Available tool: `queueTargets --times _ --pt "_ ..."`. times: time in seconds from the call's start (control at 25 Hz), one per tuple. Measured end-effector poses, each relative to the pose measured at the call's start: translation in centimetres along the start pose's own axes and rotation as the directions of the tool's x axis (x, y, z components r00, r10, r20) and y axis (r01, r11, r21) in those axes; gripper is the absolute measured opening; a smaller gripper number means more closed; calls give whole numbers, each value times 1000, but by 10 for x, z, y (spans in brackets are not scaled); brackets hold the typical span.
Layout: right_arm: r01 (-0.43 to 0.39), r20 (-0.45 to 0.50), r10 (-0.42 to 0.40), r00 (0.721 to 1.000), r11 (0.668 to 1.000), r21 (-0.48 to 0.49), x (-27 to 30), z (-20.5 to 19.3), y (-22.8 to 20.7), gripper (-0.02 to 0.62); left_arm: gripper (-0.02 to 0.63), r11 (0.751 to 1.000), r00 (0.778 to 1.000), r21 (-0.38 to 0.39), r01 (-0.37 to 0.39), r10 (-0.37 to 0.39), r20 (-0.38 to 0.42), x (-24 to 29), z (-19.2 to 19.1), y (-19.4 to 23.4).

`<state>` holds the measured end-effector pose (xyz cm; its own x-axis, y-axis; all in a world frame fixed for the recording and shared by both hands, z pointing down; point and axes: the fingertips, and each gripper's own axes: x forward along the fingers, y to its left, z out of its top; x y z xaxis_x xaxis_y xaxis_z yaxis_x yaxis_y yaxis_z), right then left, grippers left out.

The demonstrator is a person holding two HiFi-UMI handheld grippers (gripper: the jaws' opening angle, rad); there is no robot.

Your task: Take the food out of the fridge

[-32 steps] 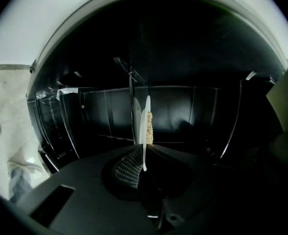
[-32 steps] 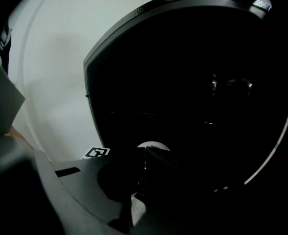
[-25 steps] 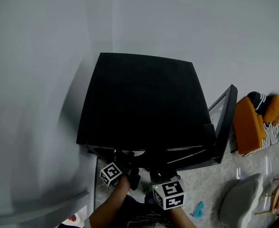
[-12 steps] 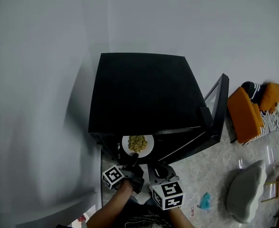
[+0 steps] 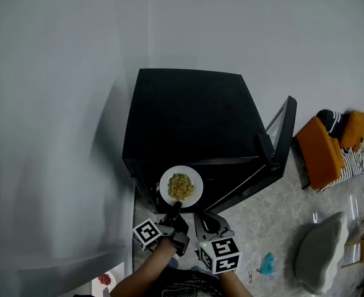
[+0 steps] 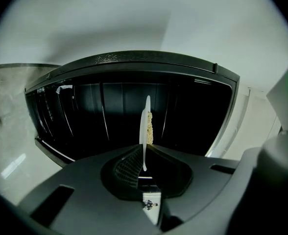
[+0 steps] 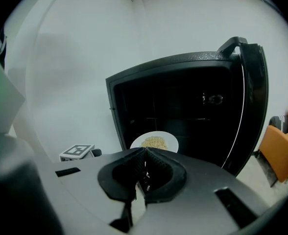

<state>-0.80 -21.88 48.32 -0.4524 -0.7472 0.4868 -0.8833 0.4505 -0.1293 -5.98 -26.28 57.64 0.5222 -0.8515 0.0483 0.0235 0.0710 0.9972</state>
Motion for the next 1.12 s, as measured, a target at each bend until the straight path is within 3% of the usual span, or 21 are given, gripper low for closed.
queueTargets --times 0.2,0.36,1.12 --pt "-15 14 15 1000 1000 -11 -26 -9 -5 21 21 994 993 -30 102 -100 60 -14 -19 -33" --pt "-36 34 38 999 998 -42 -54 -17 0 21 21 990 986 -20 137 -134 101 -37 -44 -52" --pt "-157 116 165 979 985 -77 -138 -52 28 21 21 984 947 60 169 -179 265 -145 -113 -90"
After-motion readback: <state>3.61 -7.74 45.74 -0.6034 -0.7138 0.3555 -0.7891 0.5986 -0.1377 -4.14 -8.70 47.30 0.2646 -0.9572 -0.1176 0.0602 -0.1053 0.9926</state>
